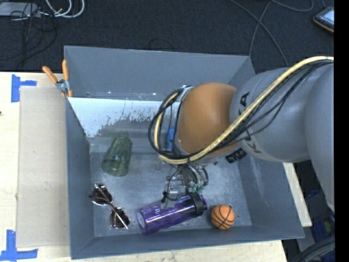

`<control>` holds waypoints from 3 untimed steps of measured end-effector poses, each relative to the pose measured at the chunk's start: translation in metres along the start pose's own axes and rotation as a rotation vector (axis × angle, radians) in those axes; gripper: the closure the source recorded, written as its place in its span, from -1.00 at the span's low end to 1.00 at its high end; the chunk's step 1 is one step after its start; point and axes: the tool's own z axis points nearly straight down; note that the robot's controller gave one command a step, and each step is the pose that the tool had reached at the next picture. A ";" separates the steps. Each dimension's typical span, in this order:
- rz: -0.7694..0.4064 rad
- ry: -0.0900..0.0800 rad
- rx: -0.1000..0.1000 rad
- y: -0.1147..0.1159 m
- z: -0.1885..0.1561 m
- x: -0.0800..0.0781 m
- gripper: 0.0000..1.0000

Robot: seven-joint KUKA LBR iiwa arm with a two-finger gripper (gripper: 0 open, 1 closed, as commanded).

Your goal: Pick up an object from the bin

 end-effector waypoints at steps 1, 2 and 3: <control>0.000 0.000 0.000 0.000 0.000 0.000 -1.00; 0.017 -0.007 -0.003 0.043 0.065 0.004 -1.00; -0.156 -0.039 -0.016 0.038 0.072 0.019 -1.00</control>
Offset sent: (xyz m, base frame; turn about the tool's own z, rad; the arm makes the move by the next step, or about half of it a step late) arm -0.0062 0.0434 -0.0697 0.0169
